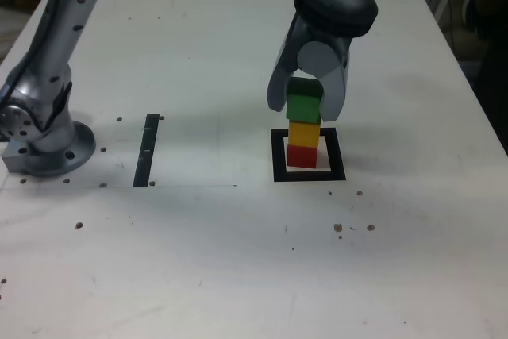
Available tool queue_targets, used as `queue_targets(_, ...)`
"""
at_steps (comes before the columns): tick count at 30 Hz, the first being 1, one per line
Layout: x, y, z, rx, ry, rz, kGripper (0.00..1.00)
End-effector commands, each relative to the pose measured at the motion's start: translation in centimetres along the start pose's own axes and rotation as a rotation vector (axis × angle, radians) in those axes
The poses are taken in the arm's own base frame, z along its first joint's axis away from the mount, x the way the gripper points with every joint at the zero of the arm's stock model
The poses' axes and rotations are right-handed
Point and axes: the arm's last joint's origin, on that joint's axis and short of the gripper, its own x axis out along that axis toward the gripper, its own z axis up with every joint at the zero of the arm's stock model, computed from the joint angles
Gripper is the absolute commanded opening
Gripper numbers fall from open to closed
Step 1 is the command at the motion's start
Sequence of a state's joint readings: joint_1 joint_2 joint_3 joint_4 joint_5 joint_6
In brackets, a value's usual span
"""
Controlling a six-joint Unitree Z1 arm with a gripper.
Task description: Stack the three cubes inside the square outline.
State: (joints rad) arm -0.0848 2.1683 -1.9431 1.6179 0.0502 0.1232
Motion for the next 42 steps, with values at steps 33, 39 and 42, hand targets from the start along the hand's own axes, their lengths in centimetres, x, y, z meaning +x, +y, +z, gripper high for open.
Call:
queue_targets(33,-1.5,-0.7,-2.1,-0.030,-0.030,-0.037,1.00)
queue_targets(39,-2.2,-0.8,-3.3,-0.030,-0.045,-0.025,1.00)
queue_targets(42,-3.3,-0.8,-5.3,-0.030,-0.076,-0.018,1.00)
